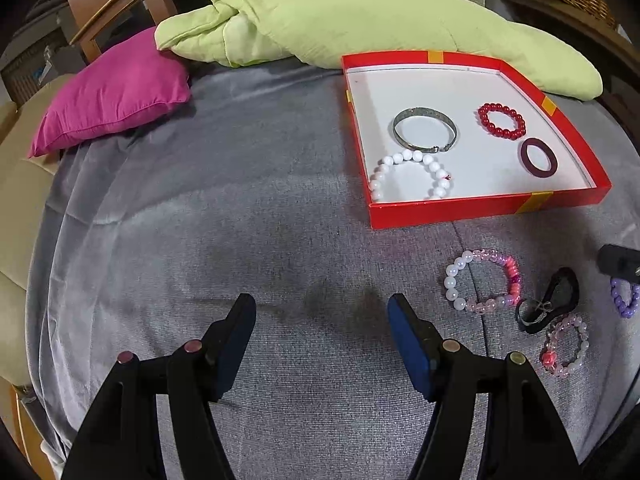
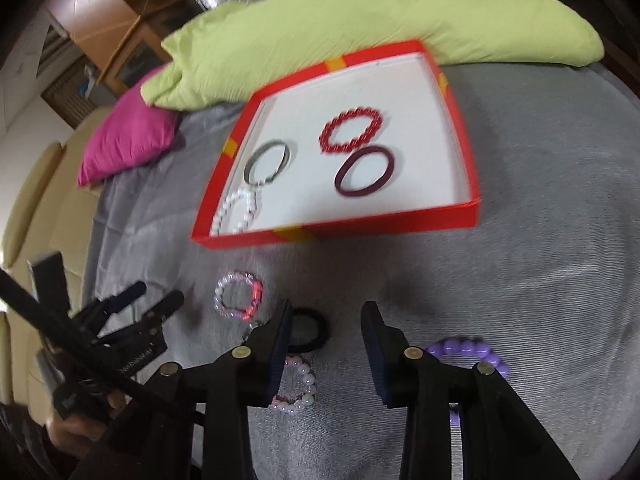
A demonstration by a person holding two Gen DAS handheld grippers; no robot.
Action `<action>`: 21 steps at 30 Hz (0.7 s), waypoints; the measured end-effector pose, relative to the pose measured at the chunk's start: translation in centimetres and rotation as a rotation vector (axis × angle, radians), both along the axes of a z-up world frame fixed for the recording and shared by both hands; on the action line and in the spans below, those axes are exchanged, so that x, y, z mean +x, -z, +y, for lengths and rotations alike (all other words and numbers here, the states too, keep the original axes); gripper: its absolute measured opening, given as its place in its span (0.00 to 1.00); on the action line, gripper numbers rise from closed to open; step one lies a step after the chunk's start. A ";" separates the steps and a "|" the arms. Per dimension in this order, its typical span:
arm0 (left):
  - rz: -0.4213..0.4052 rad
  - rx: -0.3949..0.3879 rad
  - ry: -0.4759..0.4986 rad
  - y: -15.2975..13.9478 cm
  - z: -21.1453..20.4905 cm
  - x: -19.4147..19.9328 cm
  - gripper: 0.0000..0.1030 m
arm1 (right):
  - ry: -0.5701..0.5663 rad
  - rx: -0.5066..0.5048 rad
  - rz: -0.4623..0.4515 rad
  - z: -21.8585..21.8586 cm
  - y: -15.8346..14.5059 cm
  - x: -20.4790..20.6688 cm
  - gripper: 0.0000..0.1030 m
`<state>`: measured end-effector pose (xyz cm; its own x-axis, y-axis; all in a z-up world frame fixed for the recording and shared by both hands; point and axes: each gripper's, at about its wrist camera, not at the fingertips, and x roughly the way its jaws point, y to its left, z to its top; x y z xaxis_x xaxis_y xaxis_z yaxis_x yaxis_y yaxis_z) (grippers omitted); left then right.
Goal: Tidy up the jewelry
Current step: 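Move left tool toward pink-and-white bracelet while right tool moves toward purple bracelet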
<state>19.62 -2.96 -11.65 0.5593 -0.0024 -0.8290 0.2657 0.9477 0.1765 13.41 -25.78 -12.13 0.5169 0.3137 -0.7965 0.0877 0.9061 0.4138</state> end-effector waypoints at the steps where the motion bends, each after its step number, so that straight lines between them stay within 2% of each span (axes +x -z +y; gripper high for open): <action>1: 0.001 0.001 0.003 0.0 -0.1 0.0 0.67 | -0.009 -0.007 0.015 0.3 0.4 0.2 0.30; 4: 0.000 0.001 0.011 0.0 -0.2 -0.1 0.67 | -0.018 -0.018 0.029 0.9 1.0 0.5 0.24; 9: 0.002 0.001 0.007 0.0 -0.1 -0.1 0.67 | -0.035 -0.064 0.030 2.1 1.6 0.9 0.21; 15: 0.004 -0.008 0.007 0.0 -0.1 0.0 0.67 | -0.077 -0.180 -0.003 3.7 1.9 1.2 0.08; 18: 0.008 -0.035 0.021 0.1 -0.1 0.0 0.67 | -0.089 -0.226 -0.027 3.9 1.9 1.1 0.06; 21: 0.014 -0.074 0.039 0.0 -0.3 0.0 0.67 | -0.052 -0.273 -0.042 2.9 1.7 1.0 0.06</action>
